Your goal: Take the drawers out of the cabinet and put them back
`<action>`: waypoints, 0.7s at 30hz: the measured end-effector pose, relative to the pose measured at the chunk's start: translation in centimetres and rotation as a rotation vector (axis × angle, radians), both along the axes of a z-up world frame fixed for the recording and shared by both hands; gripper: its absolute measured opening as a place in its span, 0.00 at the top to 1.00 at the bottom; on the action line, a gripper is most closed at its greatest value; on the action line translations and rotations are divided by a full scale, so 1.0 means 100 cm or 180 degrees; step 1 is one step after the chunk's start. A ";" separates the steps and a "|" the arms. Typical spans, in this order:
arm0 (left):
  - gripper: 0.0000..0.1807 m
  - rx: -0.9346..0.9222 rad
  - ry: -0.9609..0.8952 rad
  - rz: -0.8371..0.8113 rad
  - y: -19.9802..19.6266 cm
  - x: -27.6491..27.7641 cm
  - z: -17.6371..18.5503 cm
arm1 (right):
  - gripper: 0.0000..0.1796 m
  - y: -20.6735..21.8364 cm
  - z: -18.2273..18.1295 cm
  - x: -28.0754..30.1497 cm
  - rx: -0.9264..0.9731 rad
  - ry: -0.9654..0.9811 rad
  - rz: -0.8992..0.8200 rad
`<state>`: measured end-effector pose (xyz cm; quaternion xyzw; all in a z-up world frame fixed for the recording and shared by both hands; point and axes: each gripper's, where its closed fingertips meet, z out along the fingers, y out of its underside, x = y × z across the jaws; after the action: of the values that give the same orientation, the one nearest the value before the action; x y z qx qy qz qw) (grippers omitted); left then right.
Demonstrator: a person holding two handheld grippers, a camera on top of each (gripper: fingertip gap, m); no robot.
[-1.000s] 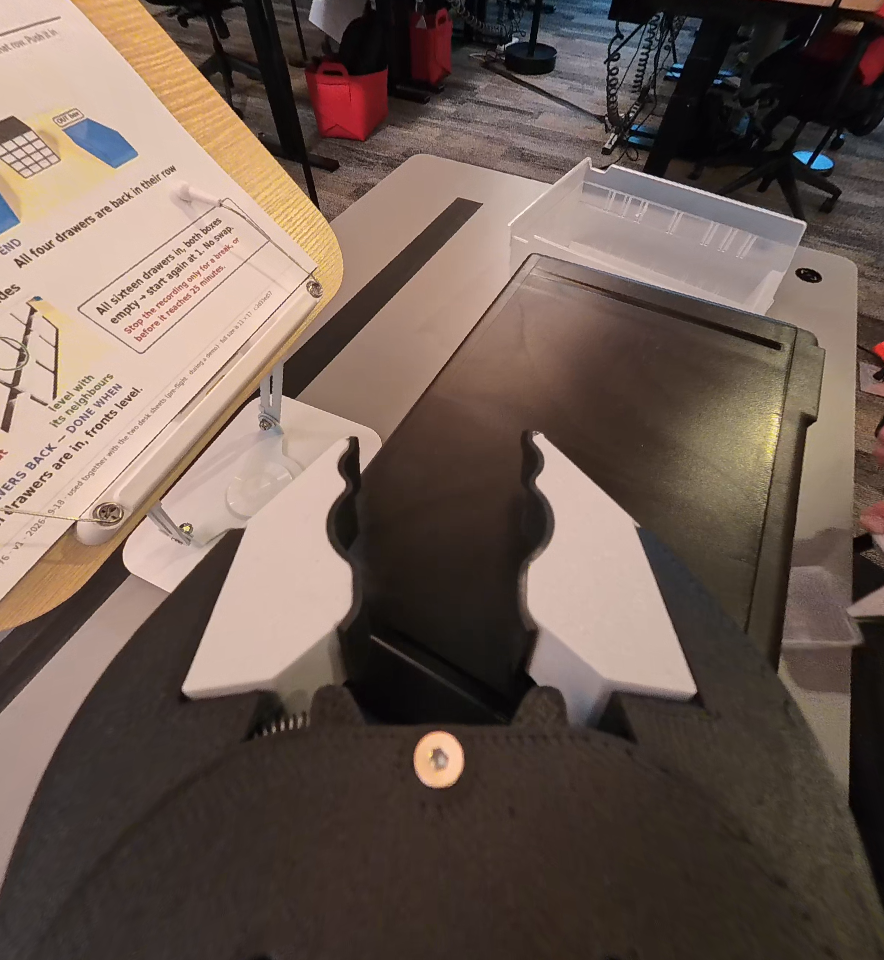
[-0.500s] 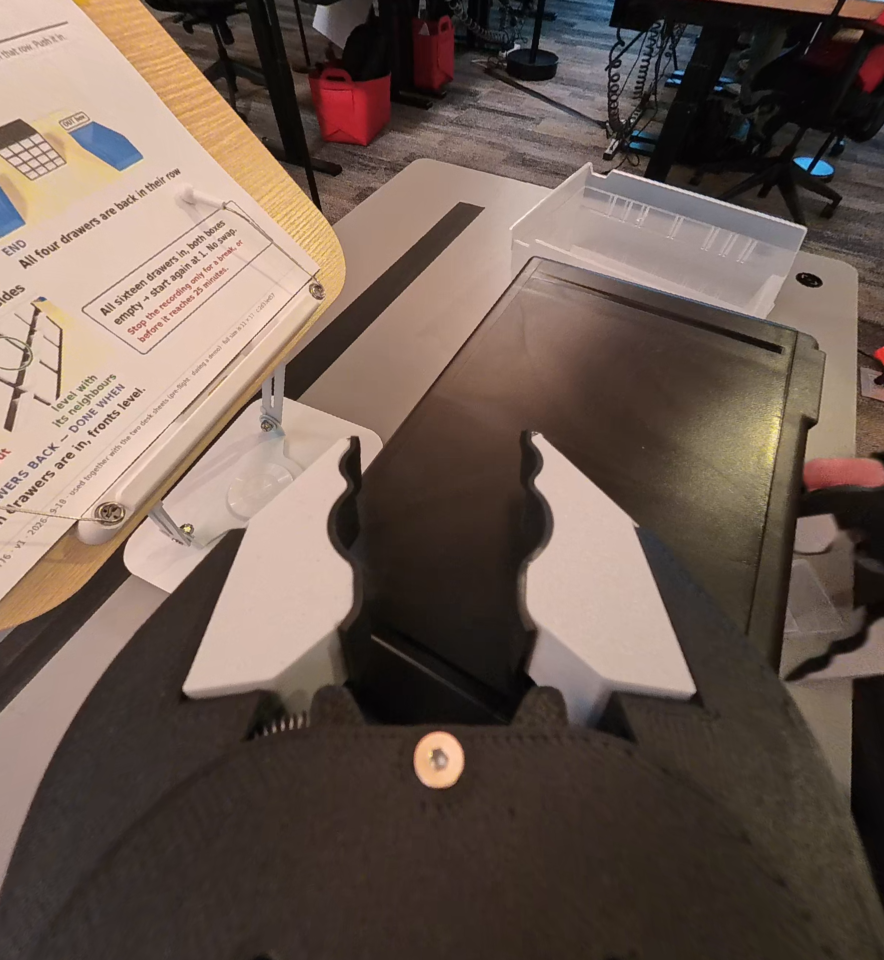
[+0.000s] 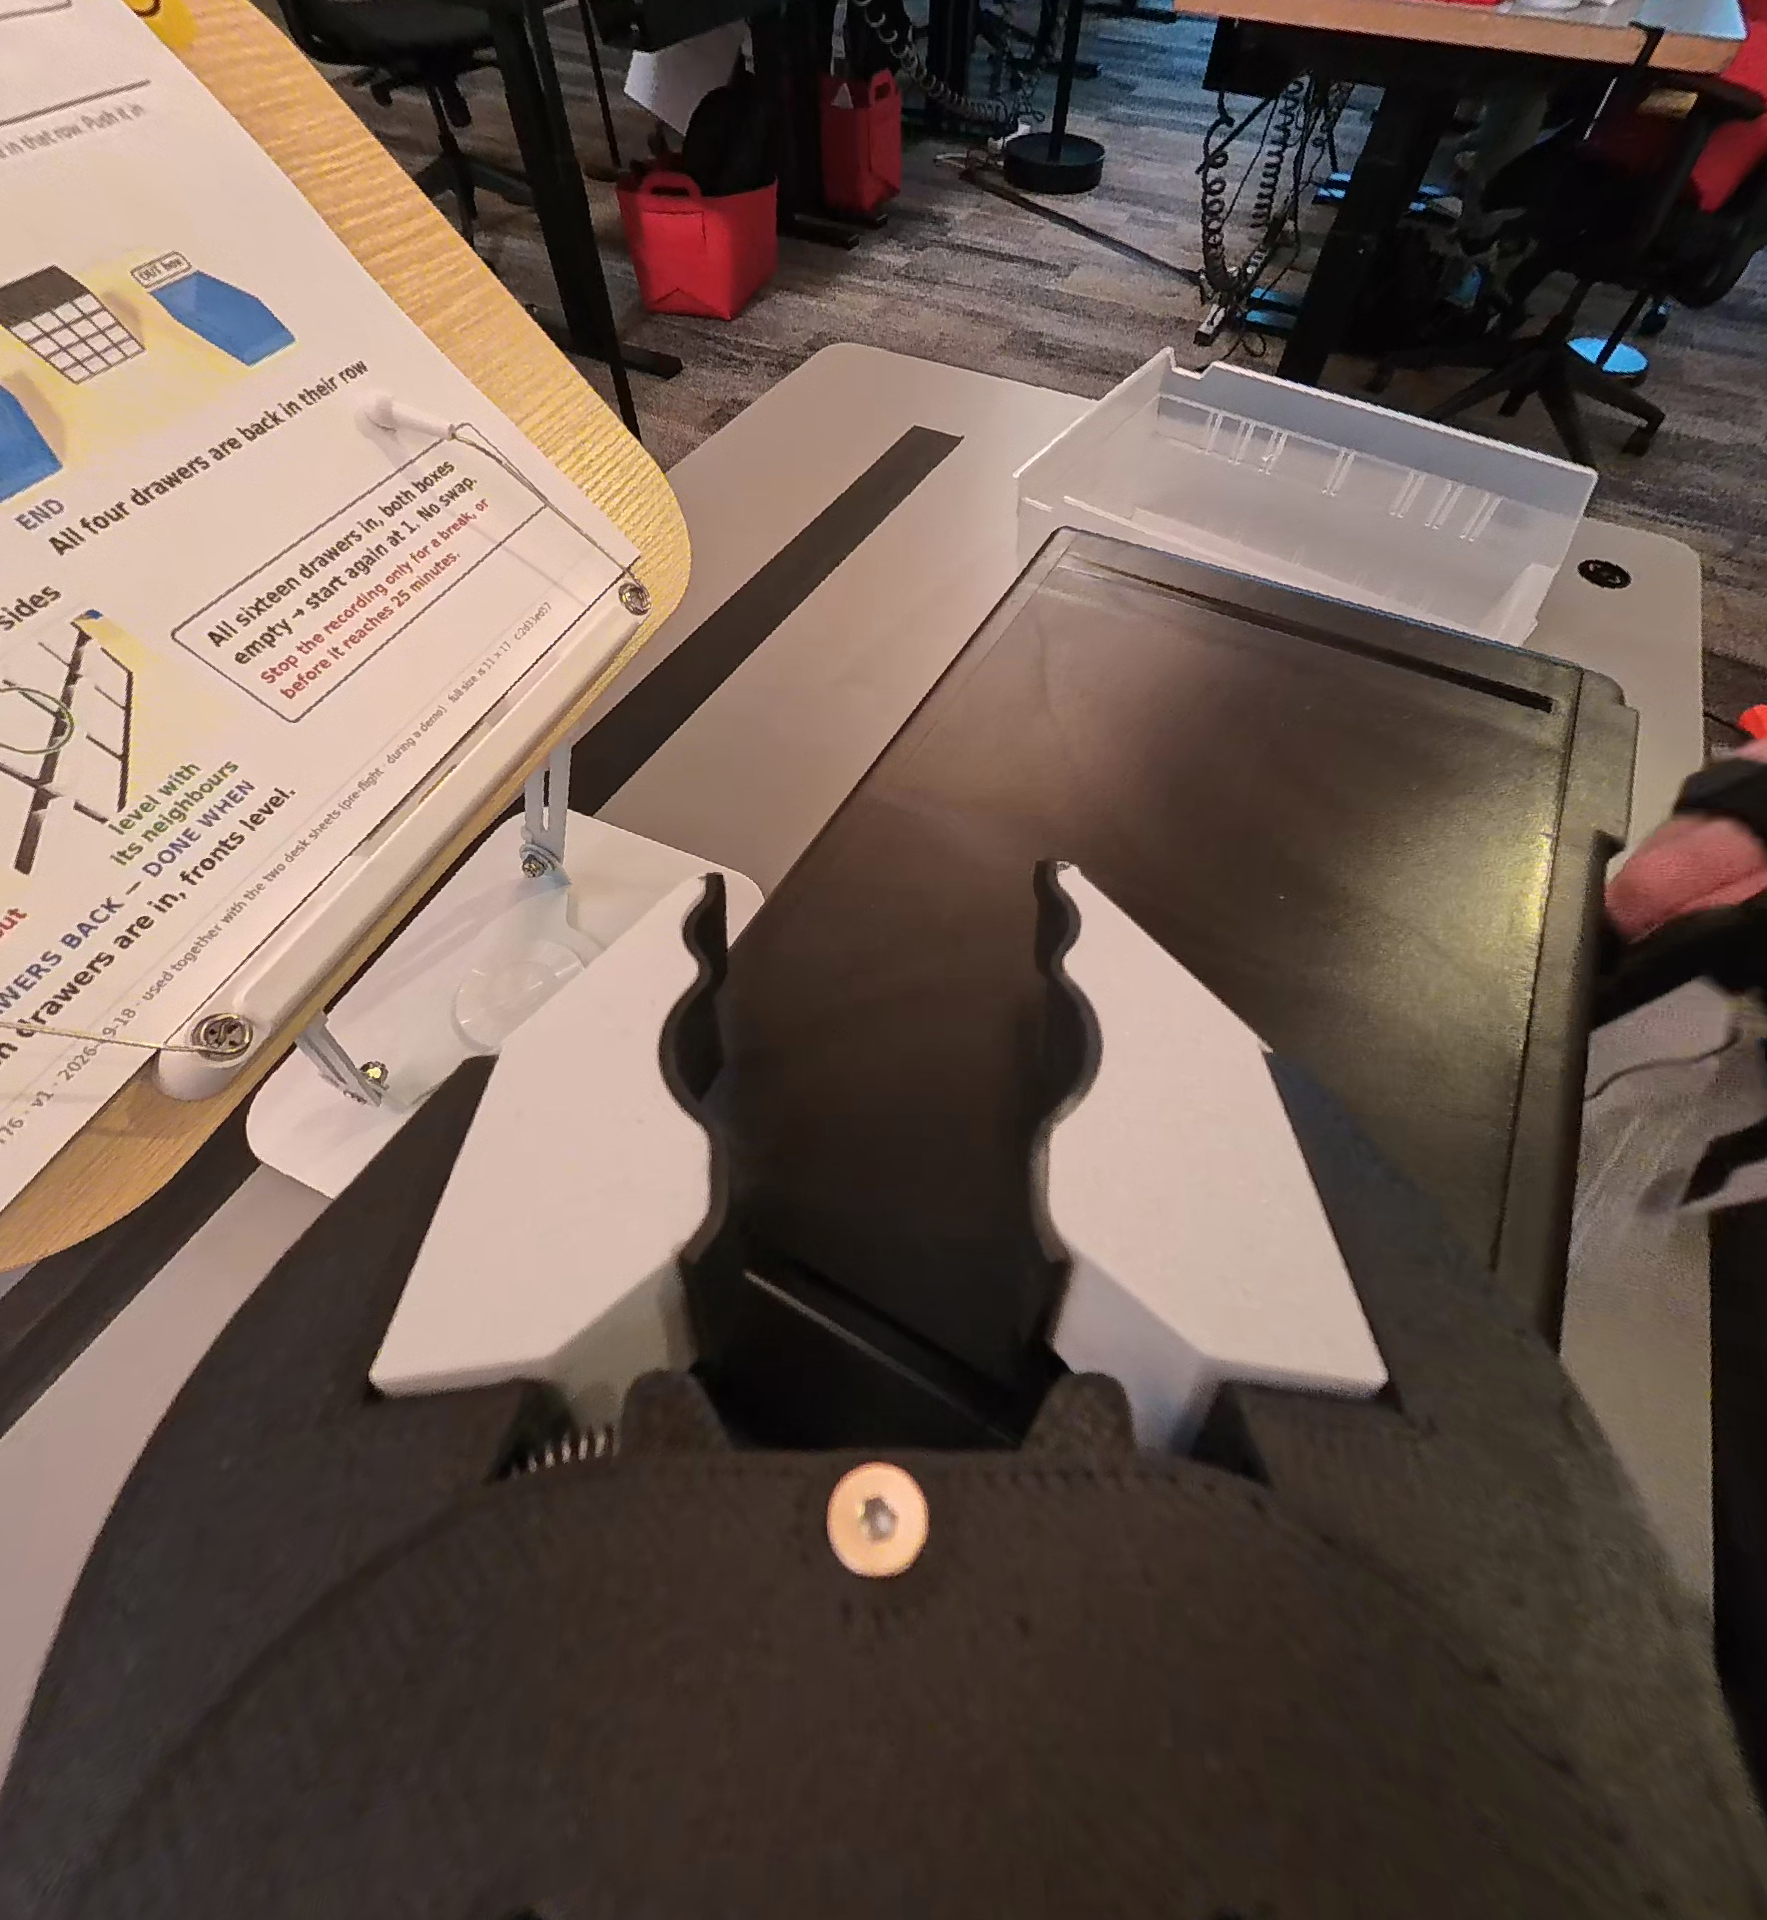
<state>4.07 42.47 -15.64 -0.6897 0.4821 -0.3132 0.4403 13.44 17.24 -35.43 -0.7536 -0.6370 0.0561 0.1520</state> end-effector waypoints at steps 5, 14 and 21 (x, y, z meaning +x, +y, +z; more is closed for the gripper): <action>0.67 -0.0006 0.0025 -0.0017 0.000 0.000 0.000 | 0.66 0.030 0.095 0.083 0.0772 0.0187 0.0001; 0.71 0.0046 -0.0084 -0.0077 -0.001 0.000 0.002 | 0.66 0.147 0.115 0.313 0.1086 -0.1198 -0.0711; 0.71 0.0041 -0.0086 -0.0098 -0.001 0.001 0.002 | 0.66 0.183 0.025 0.382 0.0456 -0.1771 -0.0538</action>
<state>4.14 42.36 -15.41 -0.6750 0.4887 -0.3261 0.4463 51.59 35.51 -32.91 -0.7777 -0.5916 -0.2105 0.0286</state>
